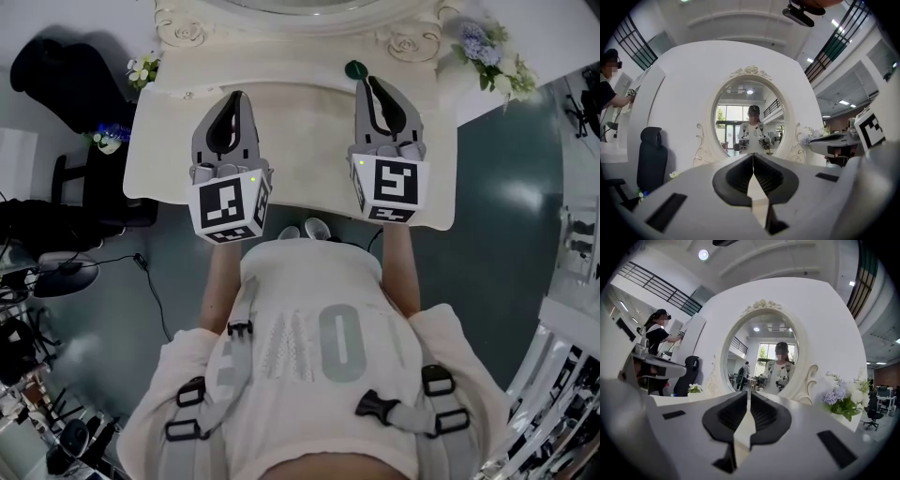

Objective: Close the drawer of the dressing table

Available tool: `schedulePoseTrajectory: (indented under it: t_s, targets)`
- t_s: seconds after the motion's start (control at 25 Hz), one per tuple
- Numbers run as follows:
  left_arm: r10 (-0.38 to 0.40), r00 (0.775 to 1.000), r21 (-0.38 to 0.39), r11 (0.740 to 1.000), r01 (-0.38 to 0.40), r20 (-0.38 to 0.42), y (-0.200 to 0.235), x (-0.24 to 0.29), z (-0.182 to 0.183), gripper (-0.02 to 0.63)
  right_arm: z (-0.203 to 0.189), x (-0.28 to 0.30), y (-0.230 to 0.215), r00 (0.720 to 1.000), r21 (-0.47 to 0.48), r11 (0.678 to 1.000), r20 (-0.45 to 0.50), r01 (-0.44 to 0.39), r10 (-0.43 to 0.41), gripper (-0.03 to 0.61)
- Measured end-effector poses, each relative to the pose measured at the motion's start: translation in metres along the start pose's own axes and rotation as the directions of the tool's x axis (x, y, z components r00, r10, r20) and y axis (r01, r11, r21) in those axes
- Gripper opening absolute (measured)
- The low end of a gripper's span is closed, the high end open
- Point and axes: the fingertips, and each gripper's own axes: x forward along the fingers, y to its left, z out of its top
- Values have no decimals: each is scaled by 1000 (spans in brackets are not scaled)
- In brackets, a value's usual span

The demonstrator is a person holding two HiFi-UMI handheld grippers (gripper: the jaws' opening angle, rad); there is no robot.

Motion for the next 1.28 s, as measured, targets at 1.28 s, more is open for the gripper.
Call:
schedulePoseTrajectory:
  t_s: [1.28]
  targets:
    - [-67, 997, -1, 998, 68, 21, -14, 5, 2, 18, -9, -15, 13, 999, 111, 993, -29, -38, 41, 6]
